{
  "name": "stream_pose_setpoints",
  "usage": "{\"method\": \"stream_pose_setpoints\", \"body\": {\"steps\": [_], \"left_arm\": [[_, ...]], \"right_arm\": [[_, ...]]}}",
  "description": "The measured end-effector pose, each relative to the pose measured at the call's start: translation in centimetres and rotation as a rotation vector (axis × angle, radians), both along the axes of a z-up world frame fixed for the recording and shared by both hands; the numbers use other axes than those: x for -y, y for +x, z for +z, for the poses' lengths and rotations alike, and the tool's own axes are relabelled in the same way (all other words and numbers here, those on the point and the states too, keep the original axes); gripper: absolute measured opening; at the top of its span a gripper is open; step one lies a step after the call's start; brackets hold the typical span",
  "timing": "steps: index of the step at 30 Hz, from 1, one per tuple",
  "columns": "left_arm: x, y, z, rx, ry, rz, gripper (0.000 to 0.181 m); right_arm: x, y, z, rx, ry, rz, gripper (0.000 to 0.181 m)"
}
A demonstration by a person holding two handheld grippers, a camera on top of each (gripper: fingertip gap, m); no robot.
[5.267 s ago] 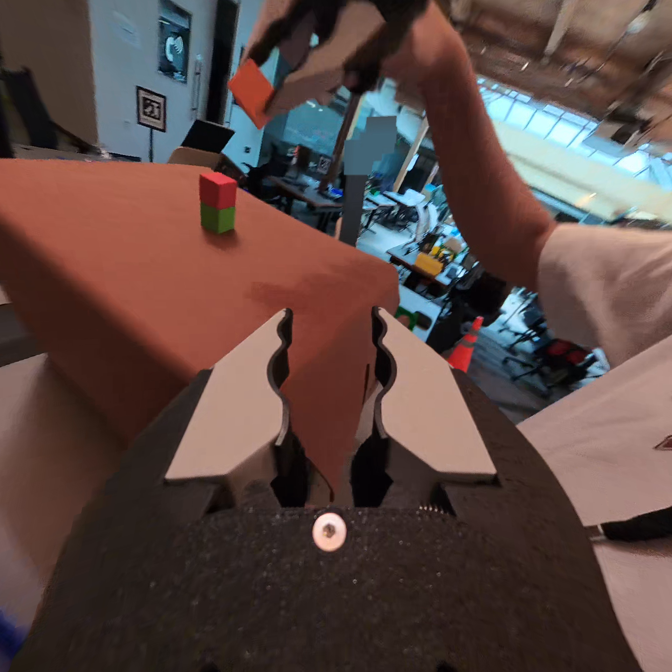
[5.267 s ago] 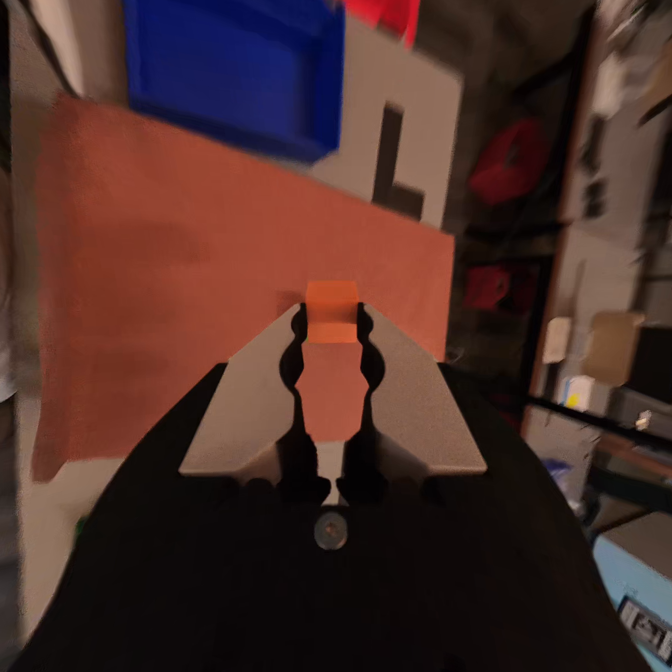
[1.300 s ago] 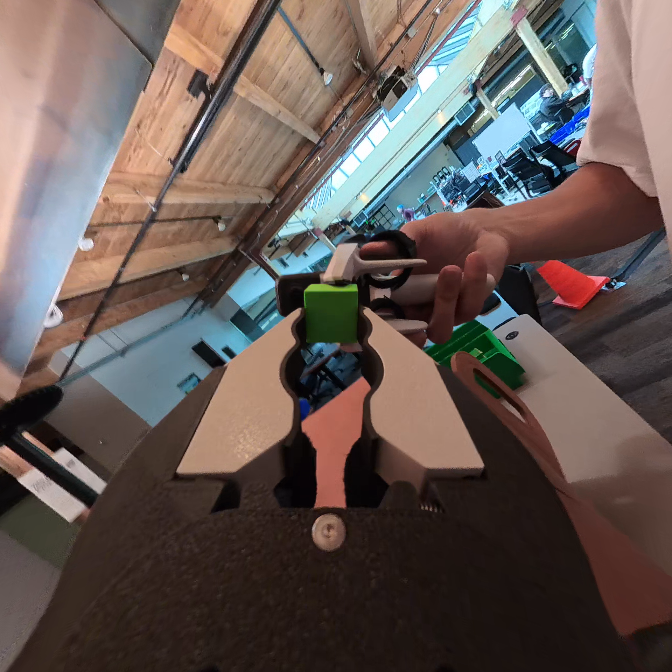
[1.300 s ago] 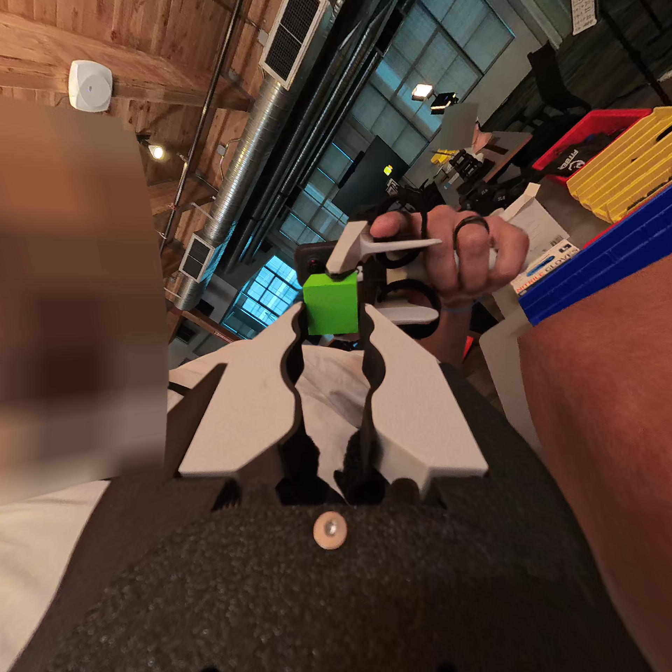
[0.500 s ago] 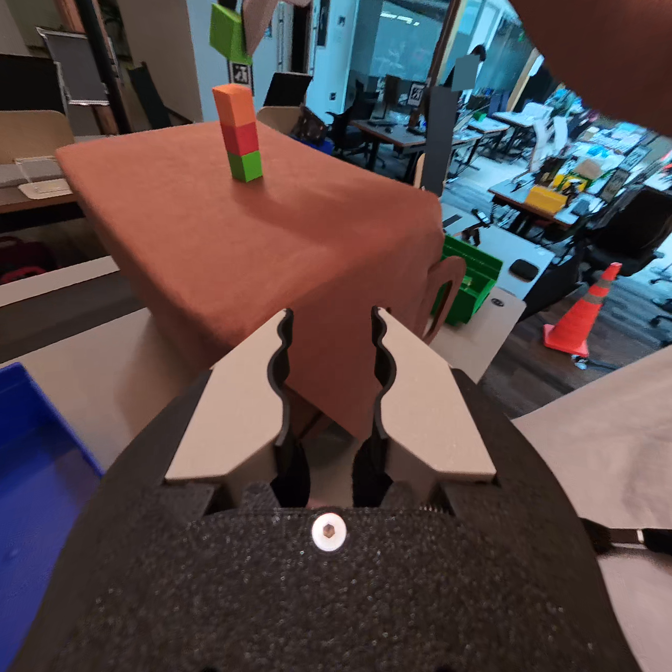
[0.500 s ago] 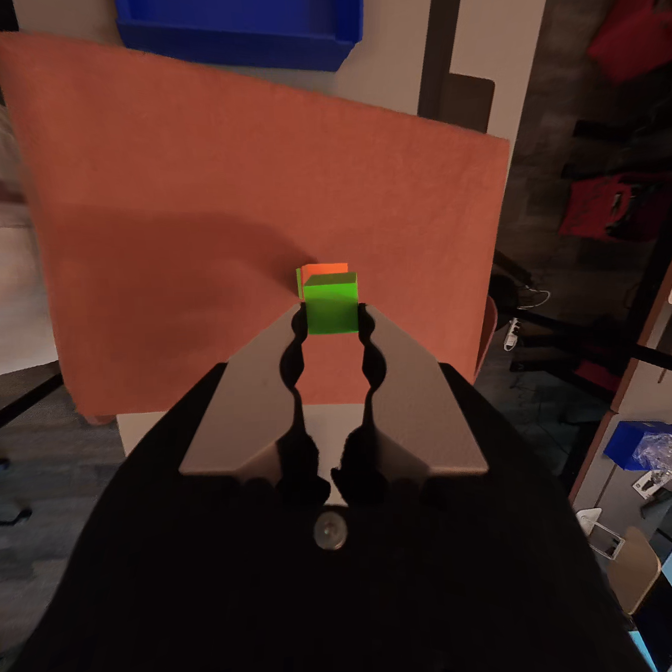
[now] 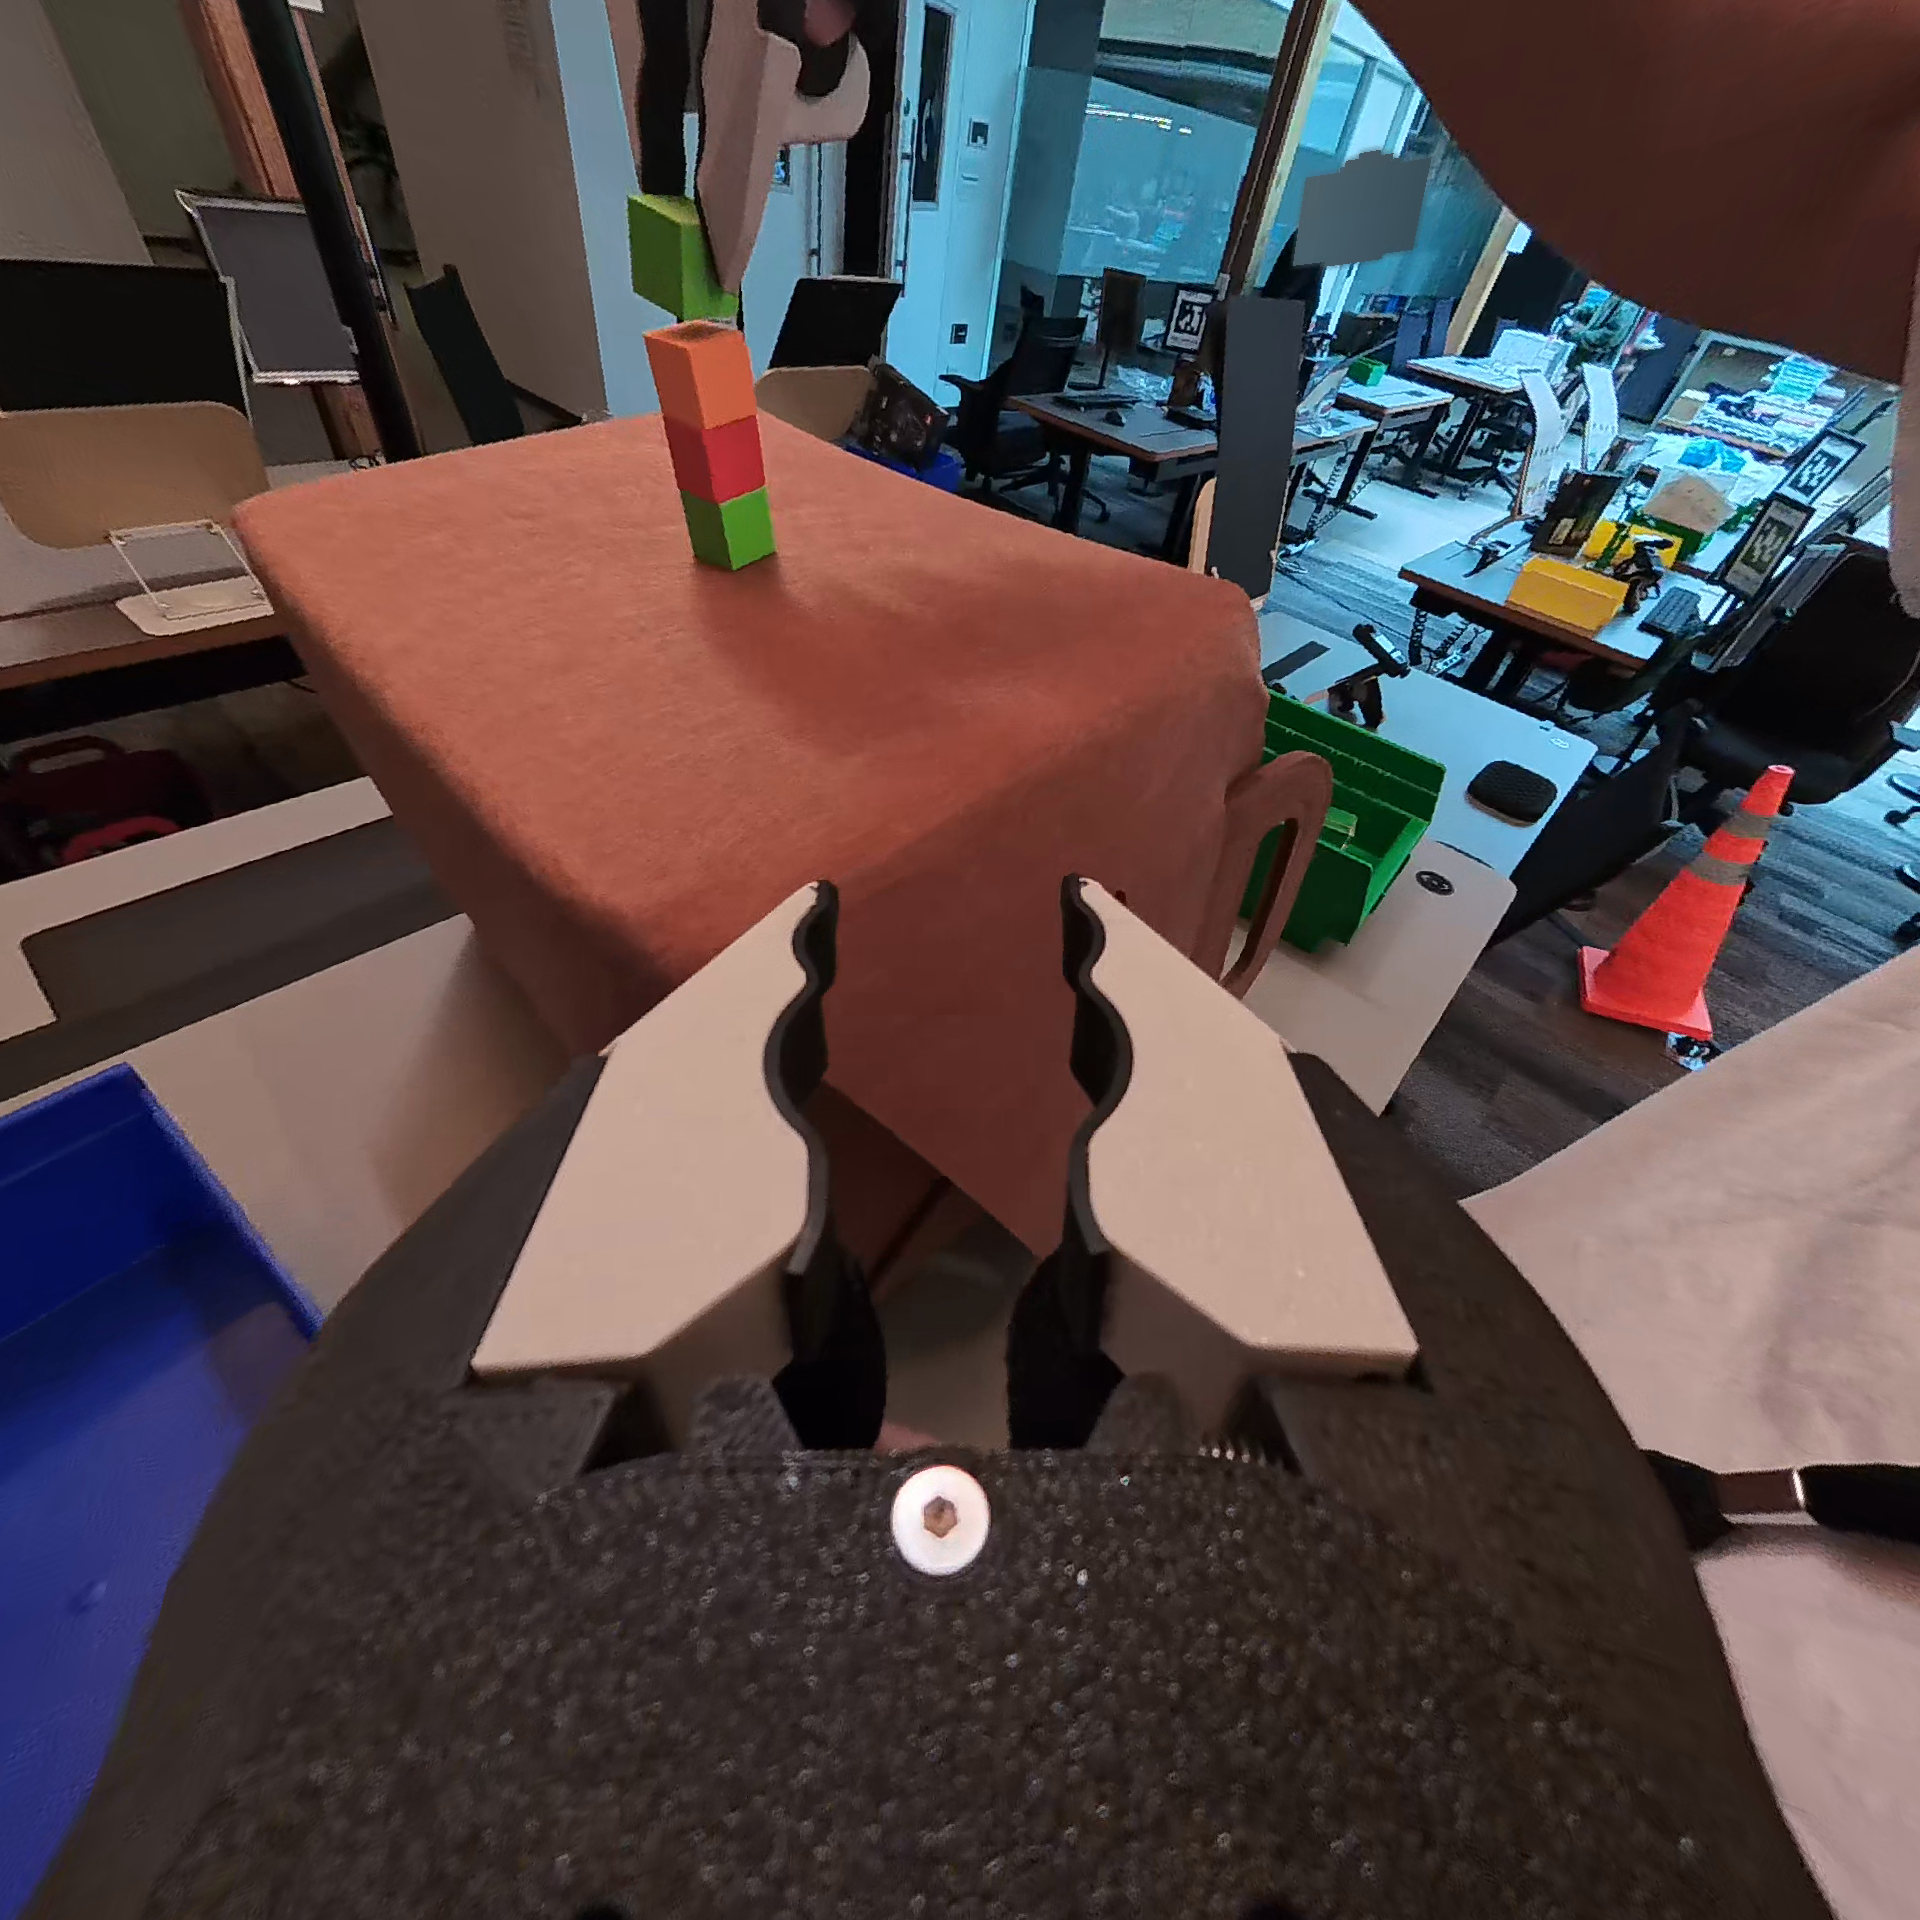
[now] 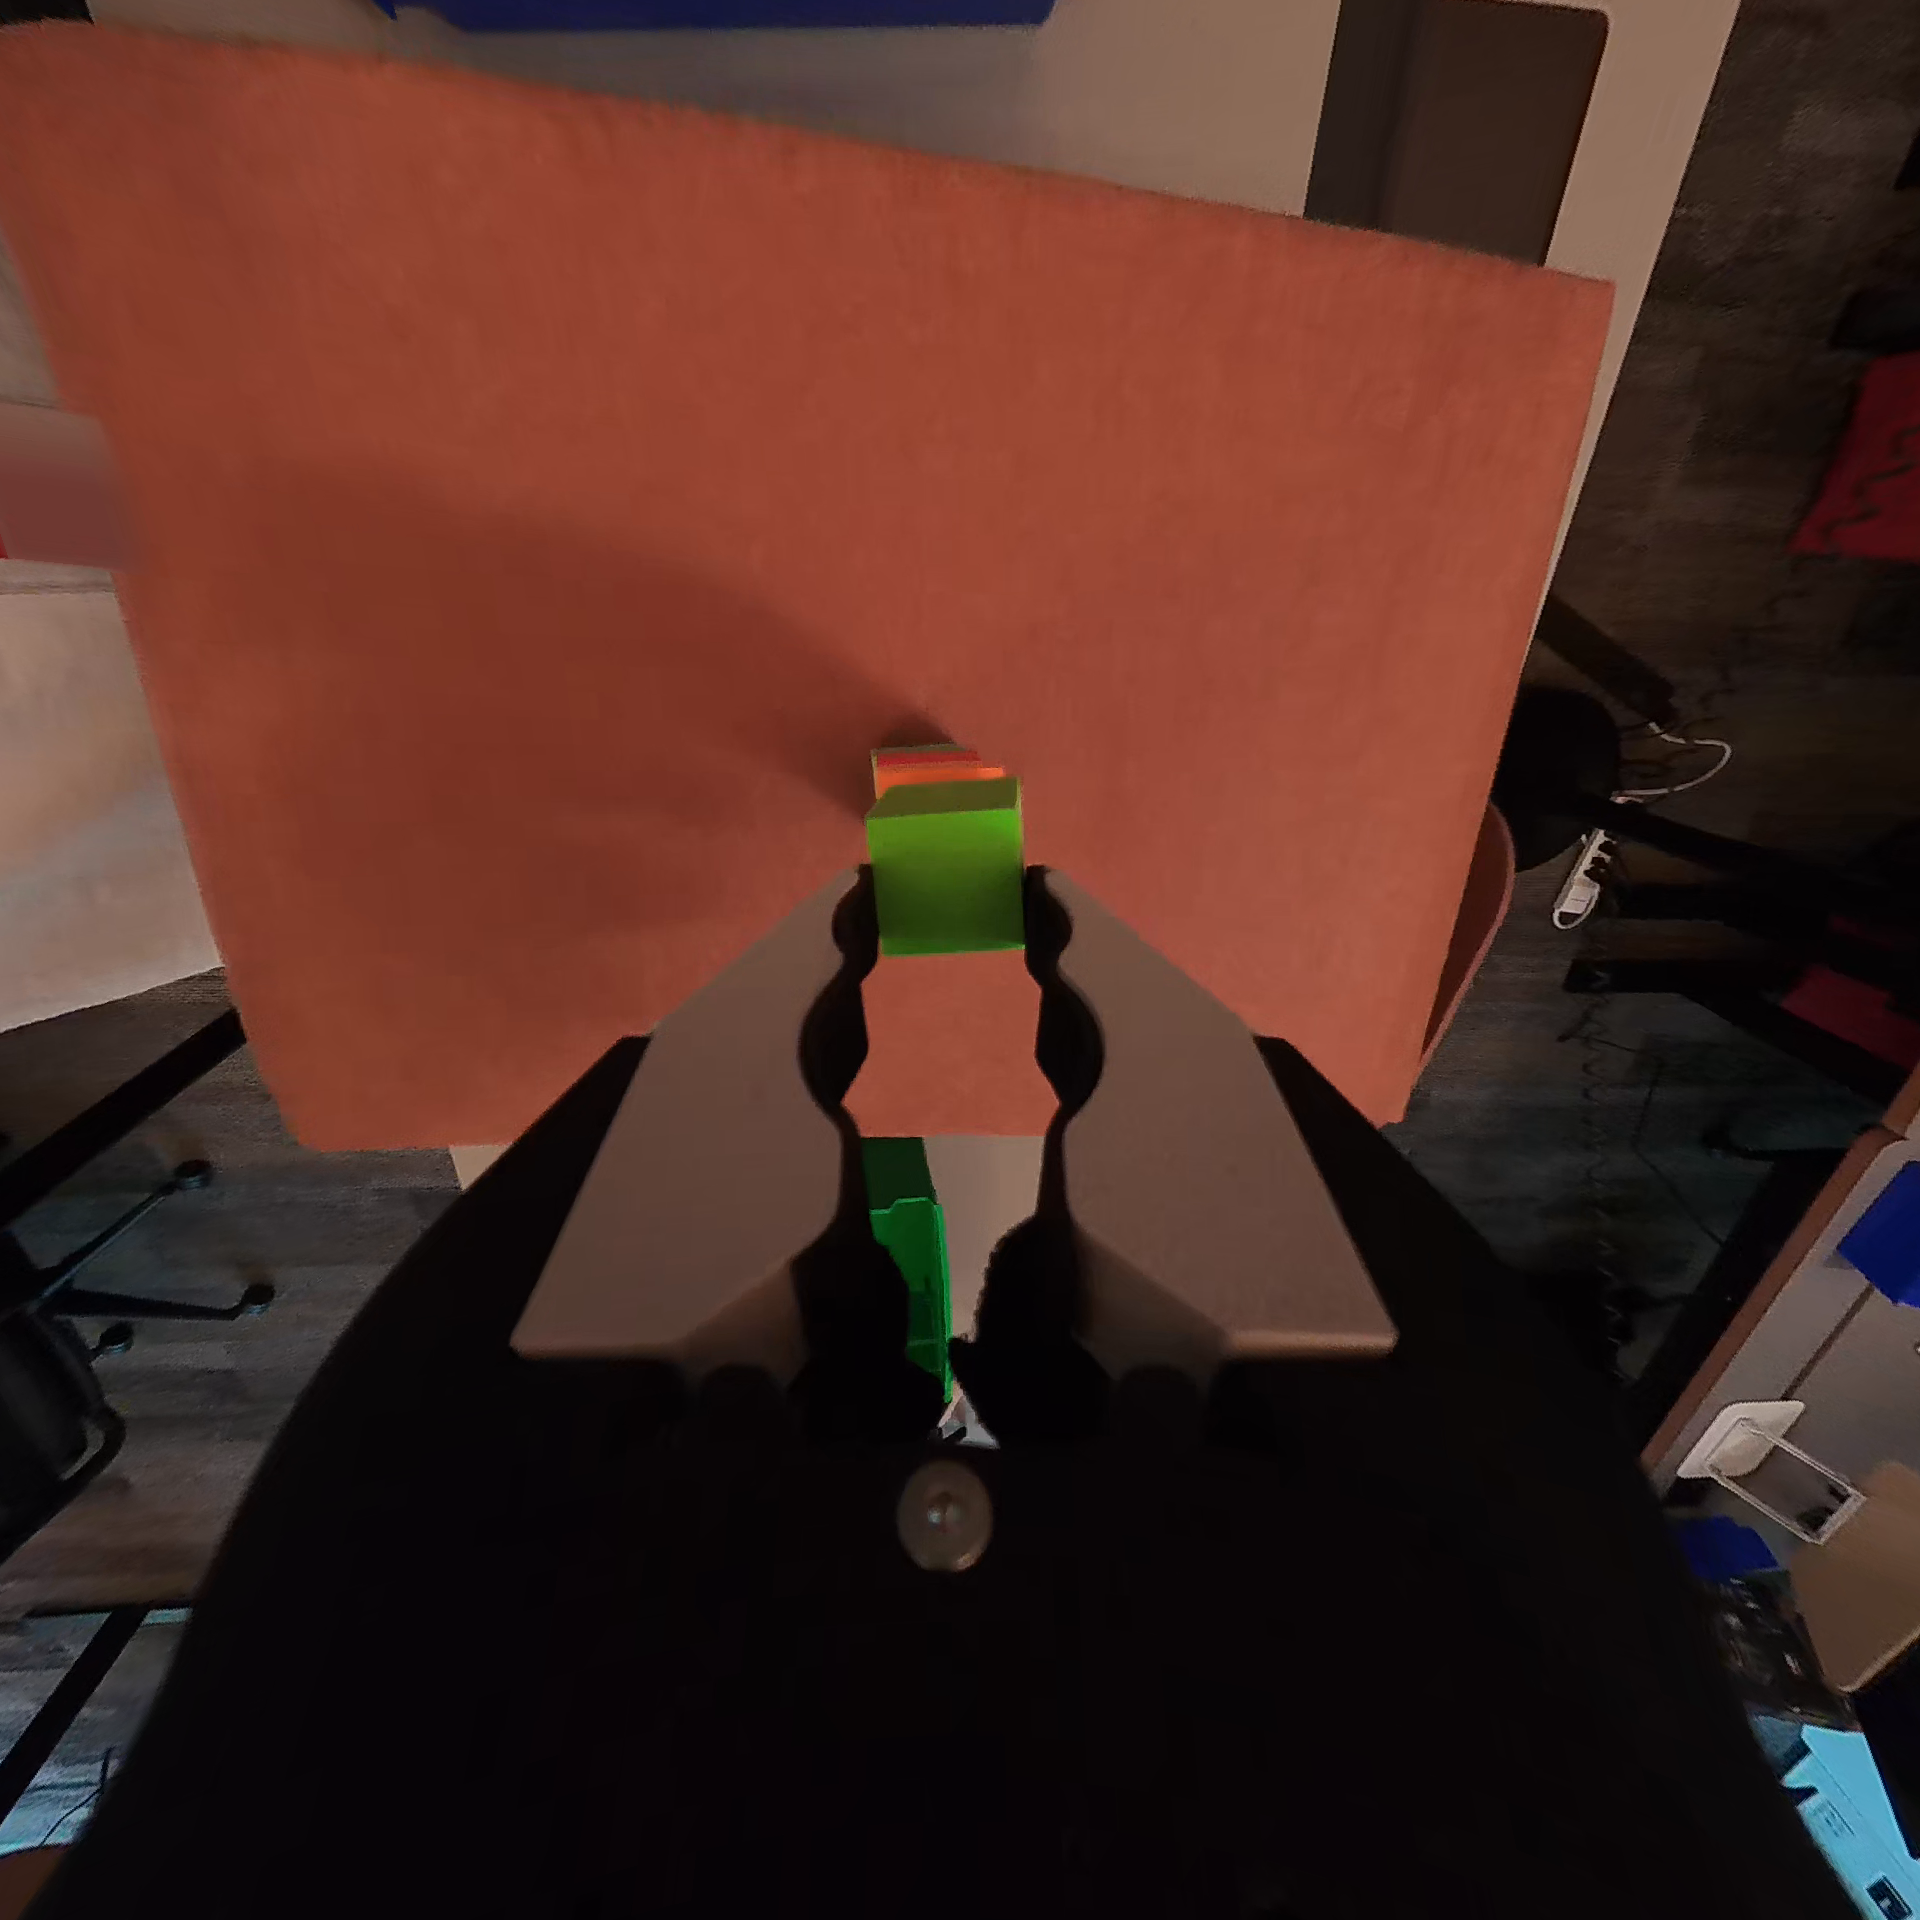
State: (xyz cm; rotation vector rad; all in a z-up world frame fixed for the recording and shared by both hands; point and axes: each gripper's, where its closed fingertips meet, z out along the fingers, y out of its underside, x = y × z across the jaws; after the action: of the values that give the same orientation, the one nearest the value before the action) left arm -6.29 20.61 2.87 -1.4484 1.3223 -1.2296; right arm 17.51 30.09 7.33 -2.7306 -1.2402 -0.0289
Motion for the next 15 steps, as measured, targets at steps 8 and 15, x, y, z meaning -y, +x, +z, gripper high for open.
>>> {"method": "stream_pose_setpoints", "body": {"steps": [8,15], "left_arm": [[-0.04,0.21,-0.27,-0.011,0.02,-0.003,0.044],[0.21,0.24,-0.22,-0.009,0.035,-0.016,0.045]], "right_arm": [[0.17,-0.09,-0.45,0.032,-0.037,-0.018,0.027],[0.36,-0.02,-0.8,0.033,-0.061,-0.04,0.027]]}}
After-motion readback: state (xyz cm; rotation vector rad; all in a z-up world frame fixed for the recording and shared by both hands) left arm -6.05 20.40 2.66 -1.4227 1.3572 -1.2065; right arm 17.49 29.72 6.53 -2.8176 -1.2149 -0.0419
